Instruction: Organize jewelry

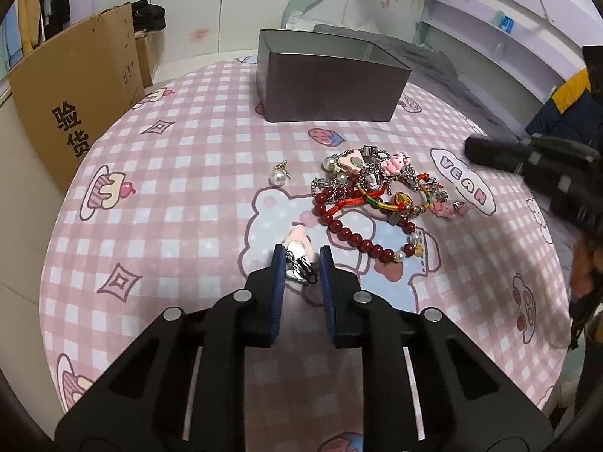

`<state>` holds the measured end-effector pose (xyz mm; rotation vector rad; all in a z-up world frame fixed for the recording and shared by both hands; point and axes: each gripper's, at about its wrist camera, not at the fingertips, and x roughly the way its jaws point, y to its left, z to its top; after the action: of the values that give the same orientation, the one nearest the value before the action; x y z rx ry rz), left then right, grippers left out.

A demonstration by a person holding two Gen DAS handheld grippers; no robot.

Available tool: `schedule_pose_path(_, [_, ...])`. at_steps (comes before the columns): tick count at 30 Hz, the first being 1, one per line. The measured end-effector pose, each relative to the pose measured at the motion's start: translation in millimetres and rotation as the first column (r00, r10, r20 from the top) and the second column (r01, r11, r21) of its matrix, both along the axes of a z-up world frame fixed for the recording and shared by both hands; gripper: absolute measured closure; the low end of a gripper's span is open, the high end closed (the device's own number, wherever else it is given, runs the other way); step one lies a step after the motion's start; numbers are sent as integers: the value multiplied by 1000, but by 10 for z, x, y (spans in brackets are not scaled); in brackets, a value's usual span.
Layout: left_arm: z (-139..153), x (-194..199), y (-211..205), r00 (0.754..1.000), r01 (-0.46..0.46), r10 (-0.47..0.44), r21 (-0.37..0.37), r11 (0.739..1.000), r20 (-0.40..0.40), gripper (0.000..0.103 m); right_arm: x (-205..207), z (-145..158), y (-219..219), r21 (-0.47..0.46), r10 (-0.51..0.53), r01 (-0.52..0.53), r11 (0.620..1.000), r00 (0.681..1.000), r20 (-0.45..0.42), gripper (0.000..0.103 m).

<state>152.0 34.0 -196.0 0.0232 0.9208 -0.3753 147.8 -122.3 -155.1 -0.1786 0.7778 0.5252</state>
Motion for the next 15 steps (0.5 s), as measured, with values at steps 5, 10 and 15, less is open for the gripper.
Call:
schedule_pose_path(5, [13,-31,21,1000,1,-1,-7,1000,-4,85,5,-226,303,-92,62,-62,994,998,-2,82])
schedule_pose_path(10, [15,-32,52,1000,0,0,-24,1000,-10,85,14,-386,493,-190,112,-109,976,994,7,82])
schedule_pose_path(15, [54,-38,53,1000,15,-16,-44,999,-8,85,25,-386,479,-198,110,-104,975,994,20,97])
